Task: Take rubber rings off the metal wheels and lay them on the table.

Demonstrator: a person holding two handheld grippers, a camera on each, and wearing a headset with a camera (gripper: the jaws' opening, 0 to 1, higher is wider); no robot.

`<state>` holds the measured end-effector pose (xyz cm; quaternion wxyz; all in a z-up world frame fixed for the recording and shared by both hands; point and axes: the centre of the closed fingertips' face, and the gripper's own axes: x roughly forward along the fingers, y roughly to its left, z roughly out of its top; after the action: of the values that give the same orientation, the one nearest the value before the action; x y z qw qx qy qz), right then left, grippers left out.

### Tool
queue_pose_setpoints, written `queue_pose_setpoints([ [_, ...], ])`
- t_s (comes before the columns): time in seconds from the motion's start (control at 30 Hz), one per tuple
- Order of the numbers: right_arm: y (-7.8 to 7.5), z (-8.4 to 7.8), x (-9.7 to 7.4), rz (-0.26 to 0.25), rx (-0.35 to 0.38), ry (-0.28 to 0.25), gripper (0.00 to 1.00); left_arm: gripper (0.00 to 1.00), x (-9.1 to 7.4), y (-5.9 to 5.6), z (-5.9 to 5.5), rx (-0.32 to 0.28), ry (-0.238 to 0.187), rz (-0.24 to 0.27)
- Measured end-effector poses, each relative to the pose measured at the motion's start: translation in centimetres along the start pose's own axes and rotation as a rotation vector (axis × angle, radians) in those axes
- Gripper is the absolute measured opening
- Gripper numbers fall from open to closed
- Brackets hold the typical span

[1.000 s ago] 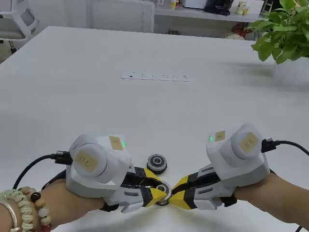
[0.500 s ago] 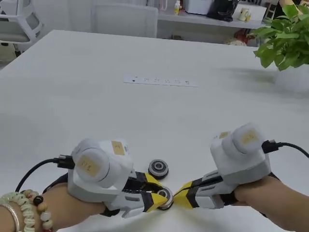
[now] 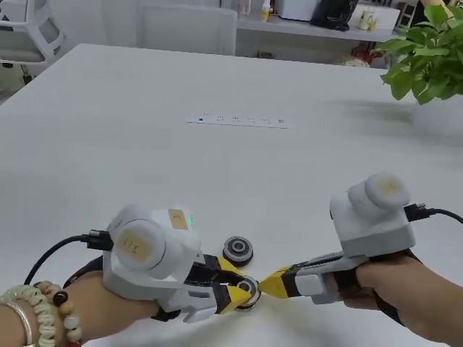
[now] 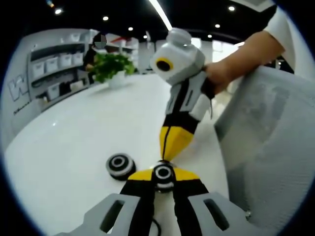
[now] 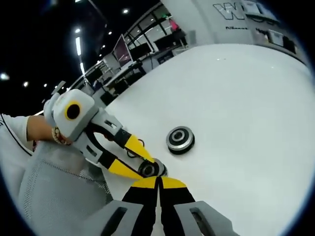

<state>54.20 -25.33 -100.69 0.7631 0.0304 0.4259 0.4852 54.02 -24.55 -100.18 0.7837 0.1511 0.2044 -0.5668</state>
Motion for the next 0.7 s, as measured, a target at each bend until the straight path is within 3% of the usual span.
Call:
queue_pose_setpoints([
  [0.7, 1.0, 0.3, 0.3, 0.017, -0.021, 0.004, 0.0, 0.14, 0.0, 0.0, 0.0, 0.005, -0.004, 0.003],
])
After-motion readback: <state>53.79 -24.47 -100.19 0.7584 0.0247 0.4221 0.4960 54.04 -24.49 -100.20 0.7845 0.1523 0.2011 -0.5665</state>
